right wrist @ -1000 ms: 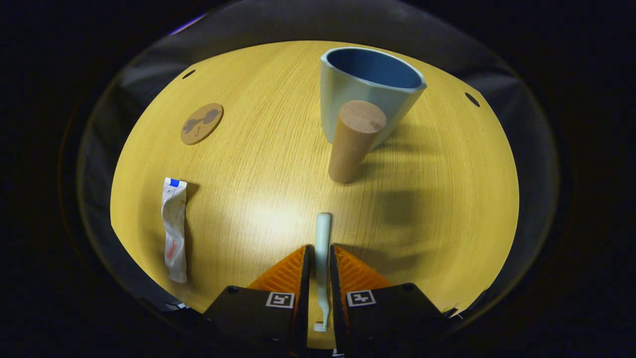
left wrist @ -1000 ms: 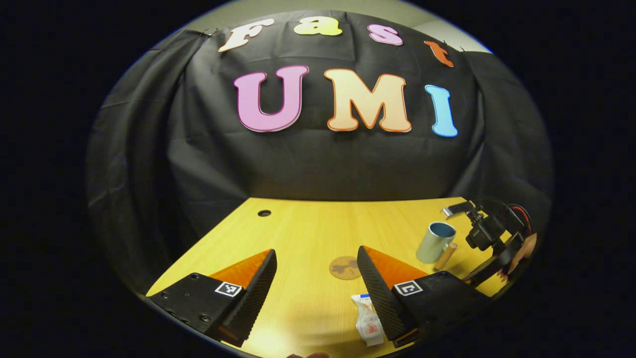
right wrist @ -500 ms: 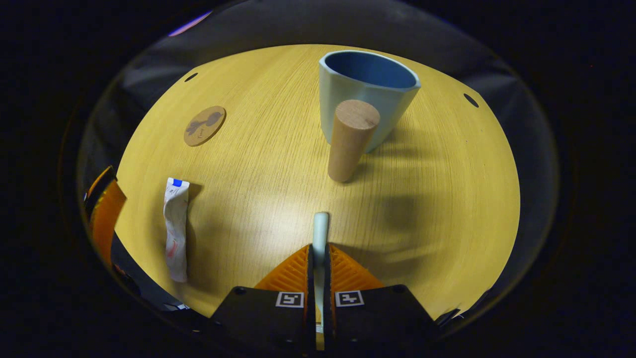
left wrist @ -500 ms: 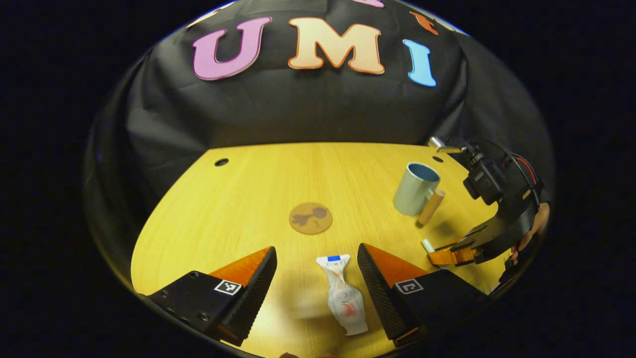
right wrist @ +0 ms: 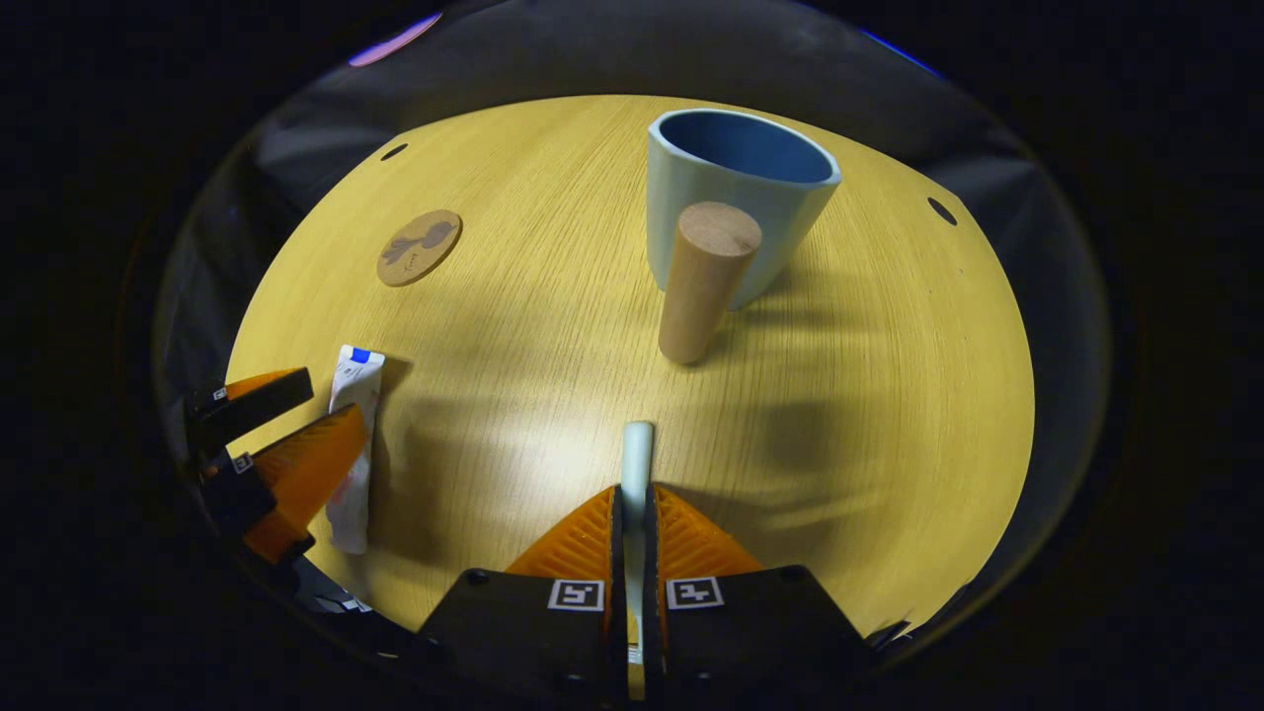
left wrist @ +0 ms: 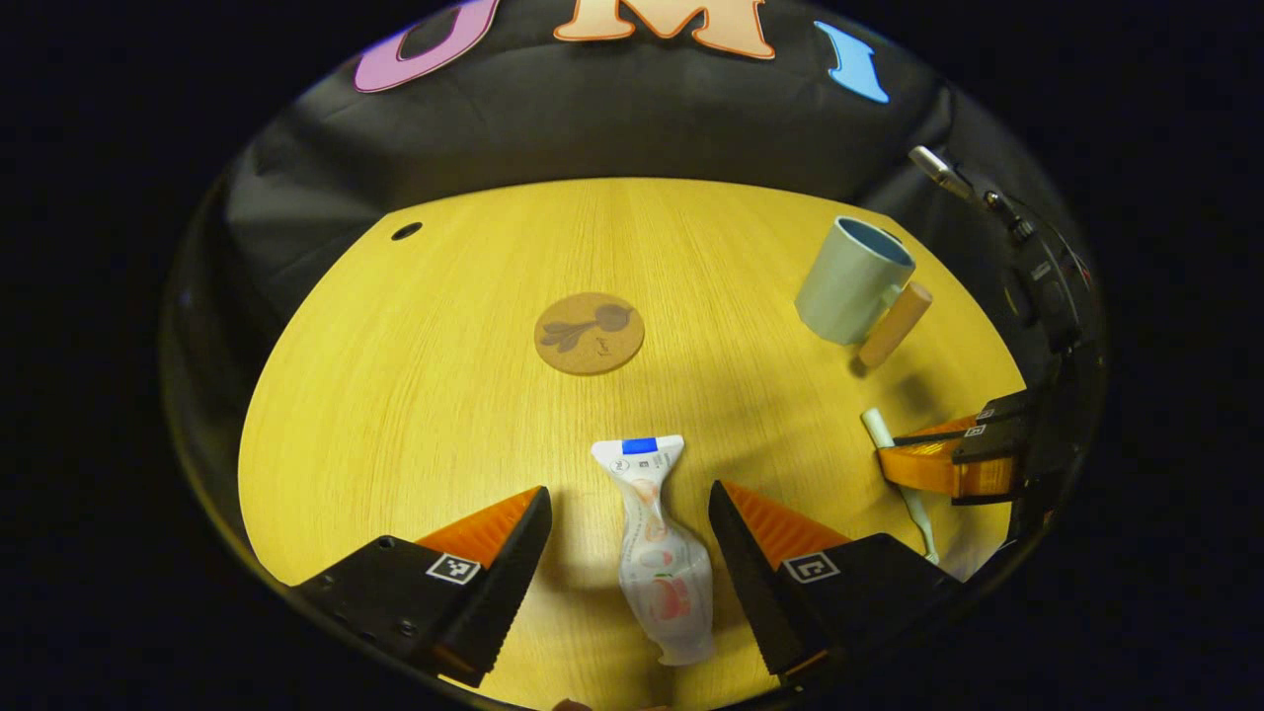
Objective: Put the toothbrush and toothpaste on the desktop into the cup, then pick up the cup and place it on the coaster on the desktop.
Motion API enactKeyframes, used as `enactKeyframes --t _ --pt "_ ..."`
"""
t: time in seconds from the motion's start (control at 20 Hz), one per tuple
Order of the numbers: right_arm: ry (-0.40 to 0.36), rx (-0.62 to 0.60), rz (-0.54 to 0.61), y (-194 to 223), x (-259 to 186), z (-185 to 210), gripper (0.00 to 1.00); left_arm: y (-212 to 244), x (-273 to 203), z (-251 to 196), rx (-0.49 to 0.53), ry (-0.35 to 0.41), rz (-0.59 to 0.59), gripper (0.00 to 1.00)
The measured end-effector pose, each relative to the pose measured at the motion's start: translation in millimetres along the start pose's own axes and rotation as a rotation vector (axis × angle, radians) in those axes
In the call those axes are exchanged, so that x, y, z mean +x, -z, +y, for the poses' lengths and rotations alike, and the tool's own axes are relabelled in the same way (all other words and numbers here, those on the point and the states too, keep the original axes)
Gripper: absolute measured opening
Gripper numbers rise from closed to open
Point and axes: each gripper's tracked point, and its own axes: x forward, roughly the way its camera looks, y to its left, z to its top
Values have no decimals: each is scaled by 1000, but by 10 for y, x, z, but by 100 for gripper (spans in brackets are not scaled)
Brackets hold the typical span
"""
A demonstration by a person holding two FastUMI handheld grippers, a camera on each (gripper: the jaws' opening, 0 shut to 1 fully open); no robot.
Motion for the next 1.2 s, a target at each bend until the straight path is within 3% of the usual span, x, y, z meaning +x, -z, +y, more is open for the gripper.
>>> enactKeyframes --t 0.35,0.5,0.65,0.7,0.75,0.8,0.85,0.9,1.2 --pt "-8 -18 -9 -4 -7 -2 8 101 111 14 7 -29 59 95" --pt "-9 -20 -11 2 -8 -1 8 129 110 -32 15 -23 95 89" --pt "-9 -26 -12 4 -9 0 8 131 106 -119 35 -5 139 72" --pt "-10 -28 -12 2 -4 -2 8 105 127 -171 46 3 139 58" --pt "-11 -28 -11 -2 -4 -3 8 103 118 -185 47 1 143 51" --pt "-11 -28 -11 -3 -23 10 8 99 134 -177 41 3 140 35" --pt "-12 -29 -11 -10 -28 10 8 90 145 -194 34 6 135 33" --pt "-12 -31 -12 3 -16 1 8 85 144 -212 25 8 126 21" --pt "-30 -40 -46 -35 -18 10 8 65 134 -221 32 9 82 2"
